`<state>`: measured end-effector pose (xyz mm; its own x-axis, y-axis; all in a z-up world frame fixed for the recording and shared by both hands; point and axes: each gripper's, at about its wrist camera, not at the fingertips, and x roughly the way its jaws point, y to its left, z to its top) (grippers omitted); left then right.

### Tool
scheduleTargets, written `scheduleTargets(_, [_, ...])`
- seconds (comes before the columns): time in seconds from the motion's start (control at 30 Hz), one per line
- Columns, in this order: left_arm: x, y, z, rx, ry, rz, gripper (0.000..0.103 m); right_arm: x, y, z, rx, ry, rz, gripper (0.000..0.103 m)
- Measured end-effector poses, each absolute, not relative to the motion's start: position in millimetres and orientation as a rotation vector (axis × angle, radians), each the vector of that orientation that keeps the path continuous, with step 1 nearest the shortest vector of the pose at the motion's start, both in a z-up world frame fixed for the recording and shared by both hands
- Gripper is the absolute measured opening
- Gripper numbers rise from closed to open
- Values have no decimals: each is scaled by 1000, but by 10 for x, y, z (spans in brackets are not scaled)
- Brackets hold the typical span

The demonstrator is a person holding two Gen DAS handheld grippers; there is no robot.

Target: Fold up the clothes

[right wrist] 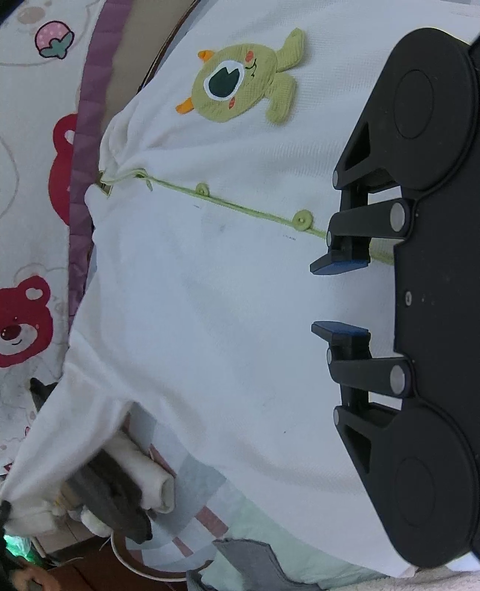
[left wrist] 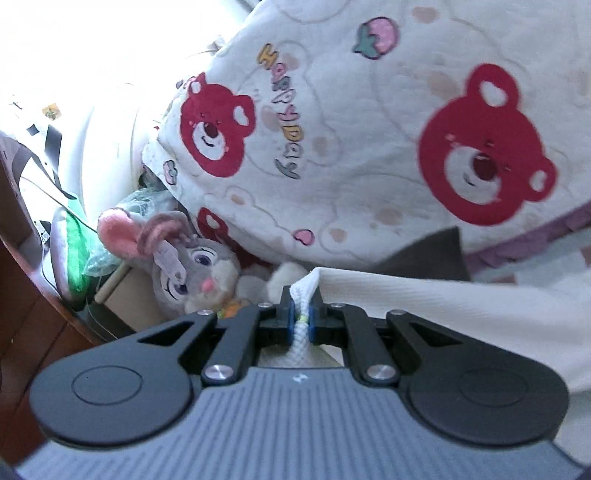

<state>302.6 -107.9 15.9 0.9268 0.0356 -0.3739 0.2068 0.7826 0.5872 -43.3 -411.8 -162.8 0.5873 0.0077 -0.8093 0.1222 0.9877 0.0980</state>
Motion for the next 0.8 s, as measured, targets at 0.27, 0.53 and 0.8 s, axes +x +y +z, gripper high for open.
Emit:
scheduleTargets(0.27, [3841, -819, -202, 611, 539, 32, 8, -434, -4181, -1670, 153, 984, -49, 32])
scheduleTargets(0.53, [4130, -632, -606, 607, 560, 189, 47, -485, -4261, -1668, 191, 1000, -77, 38])
scheduleTargets(0.8, [3022, -888, -277, 485, 464, -28, 62, -507, -4490, -1670, 308, 982, -151, 39])
